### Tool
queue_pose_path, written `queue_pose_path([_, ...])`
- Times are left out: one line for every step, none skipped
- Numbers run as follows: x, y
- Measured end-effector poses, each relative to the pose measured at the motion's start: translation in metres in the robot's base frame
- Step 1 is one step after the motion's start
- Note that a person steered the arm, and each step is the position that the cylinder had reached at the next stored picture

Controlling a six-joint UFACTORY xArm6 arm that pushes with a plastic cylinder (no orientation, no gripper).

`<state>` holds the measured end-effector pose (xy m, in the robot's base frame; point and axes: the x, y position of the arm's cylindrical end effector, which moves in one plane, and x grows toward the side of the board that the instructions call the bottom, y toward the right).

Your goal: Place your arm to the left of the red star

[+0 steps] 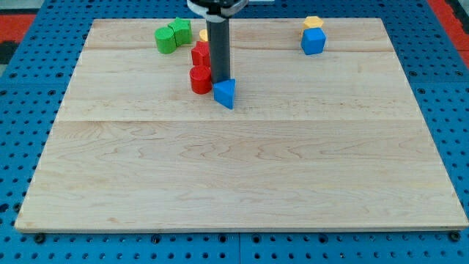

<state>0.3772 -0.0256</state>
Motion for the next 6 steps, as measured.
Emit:
queue_pose_path([0.037, 0.014])
queue_pose_path([0.044, -0.007])
queue_pose_path([0.059, -0.099])
queue_pose_path([0.012, -0.147])
queue_pose_path([-0.026, -0.129])
queue_pose_path([-0.063, -0.106])
